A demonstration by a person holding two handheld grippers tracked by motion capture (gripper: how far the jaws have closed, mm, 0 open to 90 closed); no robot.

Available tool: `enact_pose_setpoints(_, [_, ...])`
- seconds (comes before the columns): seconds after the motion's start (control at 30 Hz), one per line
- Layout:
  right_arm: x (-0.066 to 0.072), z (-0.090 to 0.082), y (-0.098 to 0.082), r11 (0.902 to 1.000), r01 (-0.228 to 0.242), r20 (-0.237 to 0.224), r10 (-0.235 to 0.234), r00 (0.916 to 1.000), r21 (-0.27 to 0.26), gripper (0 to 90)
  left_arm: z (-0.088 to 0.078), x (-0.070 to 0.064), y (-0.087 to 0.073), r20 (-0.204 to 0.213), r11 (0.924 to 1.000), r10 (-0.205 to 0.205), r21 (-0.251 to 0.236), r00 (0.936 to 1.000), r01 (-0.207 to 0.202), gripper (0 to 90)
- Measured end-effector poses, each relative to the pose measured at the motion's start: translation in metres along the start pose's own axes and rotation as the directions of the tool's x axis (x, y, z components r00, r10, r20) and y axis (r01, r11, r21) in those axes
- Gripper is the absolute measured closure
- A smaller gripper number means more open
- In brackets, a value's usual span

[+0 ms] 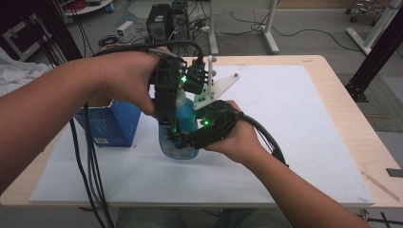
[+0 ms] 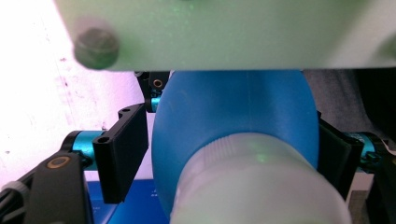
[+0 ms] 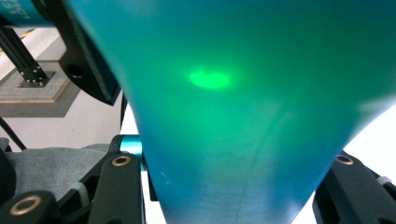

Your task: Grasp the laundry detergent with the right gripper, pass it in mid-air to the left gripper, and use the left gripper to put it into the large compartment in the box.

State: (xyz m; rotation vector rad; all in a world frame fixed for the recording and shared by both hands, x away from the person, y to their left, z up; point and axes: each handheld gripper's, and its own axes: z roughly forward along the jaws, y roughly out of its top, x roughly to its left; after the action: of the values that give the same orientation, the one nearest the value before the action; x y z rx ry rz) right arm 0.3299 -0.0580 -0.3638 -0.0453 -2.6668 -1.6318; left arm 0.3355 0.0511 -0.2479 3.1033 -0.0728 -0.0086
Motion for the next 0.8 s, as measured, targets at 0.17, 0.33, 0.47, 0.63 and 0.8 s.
enact_pose_setpoints(0.17, [-0.0003, -0.0005, -0.0001, 1.0000, -0.001, 0.004, 0.001, 1.0000, -0.001, 47.5, 0.0003, -0.0002, 0.0006, 0.000, 1.0000, -0.003, 0.001, 1.0000, 0.003, 25.5])
enact_pose_setpoints(0.33, [-0.0009, -0.0017, 0.0002, 1.0000, -0.005, 0.004, 0.005, 1.0000, -0.008, 47.5, 0.0010, 0.0001, 0.0024, -0.002, 1.0000, 0.001, 0.004, 1.0000, -0.001, 26.9])
enact_pose_setpoints(0.47, [-0.0007, -0.0022, 0.0004, 0.9999, -0.007, 0.006, 0.007, 1.0000, -0.010, 47.6, 0.0015, 0.0004, 0.0032, 0.005, 1.0000, 0.004, 0.009, 1.0000, -0.004, 31.3])
enact_pose_setpoints(0.63, [-0.0013, -0.0027, 0.0003, 0.9999, -0.005, 0.009, 0.005, 0.9999, -0.012, 47.6, 0.0015, 0.0011, 0.0032, 0.003, 0.9999, 0.006, 0.013, 1.0000, -0.007, 36.0])
enact_pose_setpoints(0.8, [-0.0020, -0.0035, 0.0003, 0.9999, -0.006, 0.009, 0.006, 0.9999, -0.013, 47.6, 0.0012, 0.0003, 0.0036, -0.004, 0.9999, 0.006, 0.010, 1.0000, -0.006, 38.7])
